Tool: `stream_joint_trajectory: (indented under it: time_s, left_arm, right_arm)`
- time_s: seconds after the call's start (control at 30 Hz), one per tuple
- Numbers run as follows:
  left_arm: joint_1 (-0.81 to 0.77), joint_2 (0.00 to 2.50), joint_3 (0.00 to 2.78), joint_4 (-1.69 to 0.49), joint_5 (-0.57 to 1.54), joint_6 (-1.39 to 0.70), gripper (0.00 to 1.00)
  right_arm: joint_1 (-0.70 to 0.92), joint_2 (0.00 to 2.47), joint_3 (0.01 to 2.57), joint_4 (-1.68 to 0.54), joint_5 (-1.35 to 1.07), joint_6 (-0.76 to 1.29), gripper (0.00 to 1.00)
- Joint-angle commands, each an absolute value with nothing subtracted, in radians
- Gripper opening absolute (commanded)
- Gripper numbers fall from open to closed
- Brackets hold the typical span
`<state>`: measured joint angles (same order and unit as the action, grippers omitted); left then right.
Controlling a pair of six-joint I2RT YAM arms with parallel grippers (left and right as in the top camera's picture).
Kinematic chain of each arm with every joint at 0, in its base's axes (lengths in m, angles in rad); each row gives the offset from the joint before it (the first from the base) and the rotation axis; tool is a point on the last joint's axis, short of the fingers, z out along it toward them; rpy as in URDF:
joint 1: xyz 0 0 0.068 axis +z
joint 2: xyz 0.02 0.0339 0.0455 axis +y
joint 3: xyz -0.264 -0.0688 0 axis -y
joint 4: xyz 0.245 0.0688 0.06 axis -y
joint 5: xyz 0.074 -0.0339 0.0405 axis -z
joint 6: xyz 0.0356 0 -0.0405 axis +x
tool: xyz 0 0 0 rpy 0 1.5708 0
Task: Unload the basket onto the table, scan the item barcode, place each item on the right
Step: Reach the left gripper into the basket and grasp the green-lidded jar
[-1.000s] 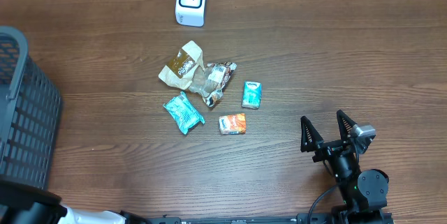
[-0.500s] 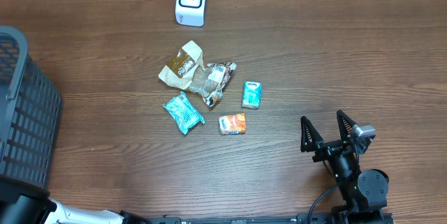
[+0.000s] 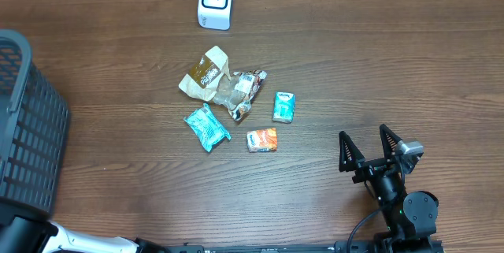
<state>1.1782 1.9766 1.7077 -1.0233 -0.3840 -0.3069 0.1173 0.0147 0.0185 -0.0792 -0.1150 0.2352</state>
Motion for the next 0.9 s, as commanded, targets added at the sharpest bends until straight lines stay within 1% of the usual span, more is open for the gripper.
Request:
stream_joint_trajectory:
  time_s: [0.0,0.37,0.6,0.67,0.83,0.87]
  left_arm:
    - [1.18,2.018,1.702,-1.017,-0.411,-0.291,1.0]
    - [1.18,2.054,1.697,-0.99,-0.392,-0.292,1.0]
    - [1.18,2.054,1.621,-0.954,-0.357,-0.292,0.98]
    - [1.177,2.054,1.607,-0.945,-0.342,-0.291,0.95]
    - [1.151,2.051,1.624,-0.938,-0.339,-0.284,0.9]
    - [1.141,2.051,1.632,-0.936,-0.339,-0.273,0.88]
  right_arm:
    - [0.112,0.005,0.008,-0.075,-0.106,0.234,1.0]
    - [0.112,0.005,0.008,-0.075,-0.106,0.235,1.0]
    - [0.112,0.005,0.008,-0.075,-0.106,0.235,1.0]
    - [0.112,0.005,0.008,-0.075,-0.106,0.235,1.0]
    - [0.112,0.005,0.008,-0.075,-0.106,0.234,1.0]
    - [0.112,0.005,0.008,-0.075,-0.106,0.235,1.0]
